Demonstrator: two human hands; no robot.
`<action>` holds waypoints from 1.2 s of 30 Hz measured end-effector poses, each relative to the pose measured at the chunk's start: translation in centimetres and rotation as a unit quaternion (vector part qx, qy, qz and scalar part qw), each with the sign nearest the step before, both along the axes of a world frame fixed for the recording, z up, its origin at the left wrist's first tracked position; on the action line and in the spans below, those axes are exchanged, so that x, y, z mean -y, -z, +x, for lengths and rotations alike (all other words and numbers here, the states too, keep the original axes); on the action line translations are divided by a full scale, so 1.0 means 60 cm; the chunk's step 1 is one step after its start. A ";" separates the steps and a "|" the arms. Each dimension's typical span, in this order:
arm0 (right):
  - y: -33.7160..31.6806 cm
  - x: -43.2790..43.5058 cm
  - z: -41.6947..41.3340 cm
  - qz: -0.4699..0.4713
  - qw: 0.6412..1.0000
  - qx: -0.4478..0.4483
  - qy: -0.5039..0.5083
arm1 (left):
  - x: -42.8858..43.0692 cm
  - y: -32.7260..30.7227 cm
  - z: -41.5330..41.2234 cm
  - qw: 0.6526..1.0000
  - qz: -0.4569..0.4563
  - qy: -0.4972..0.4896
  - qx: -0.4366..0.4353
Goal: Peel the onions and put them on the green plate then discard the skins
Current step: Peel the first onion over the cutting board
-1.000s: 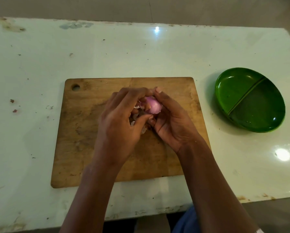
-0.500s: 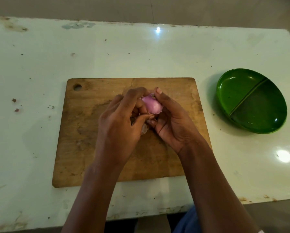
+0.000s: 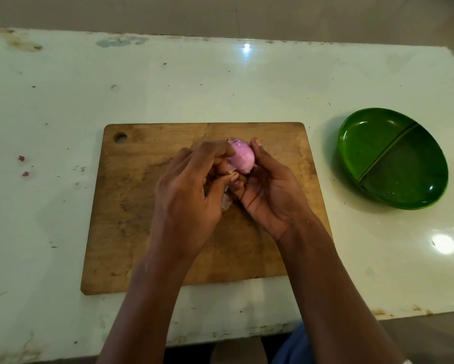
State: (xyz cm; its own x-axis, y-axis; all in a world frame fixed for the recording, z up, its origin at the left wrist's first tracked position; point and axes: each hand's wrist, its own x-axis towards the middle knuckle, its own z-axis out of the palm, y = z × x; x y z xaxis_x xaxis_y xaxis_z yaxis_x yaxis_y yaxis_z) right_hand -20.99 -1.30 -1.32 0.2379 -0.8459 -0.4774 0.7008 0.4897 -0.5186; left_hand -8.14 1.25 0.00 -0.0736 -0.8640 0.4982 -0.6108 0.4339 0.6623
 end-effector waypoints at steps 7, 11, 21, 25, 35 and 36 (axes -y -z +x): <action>0.001 0.000 0.000 0.003 0.998 0.052 0.017 | -0.001 0.001 -0.002 1.000 0.003 0.007 -0.002; -0.003 -0.002 0.001 0.007 1.000 0.015 -0.007 | -0.001 0.002 -0.002 1.000 0.009 0.011 -0.009; -0.004 -0.001 0.003 0.070 0.996 0.000 0.055 | -0.006 0.003 -0.024 0.996 0.049 0.066 -0.041; -0.009 -0.001 0.003 0.091 0.995 0.029 0.039 | -0.007 -0.003 -0.030 0.987 0.080 0.097 -0.103; -0.002 0.000 -0.019 0.048 0.998 0.020 0.022 | -0.001 -0.006 -0.007 0.971 0.163 0.052 -0.167; -0.002 0.001 -0.017 0.042 0.999 0.008 0.013 | -0.002 -0.004 -0.007 0.973 0.160 0.042 -0.160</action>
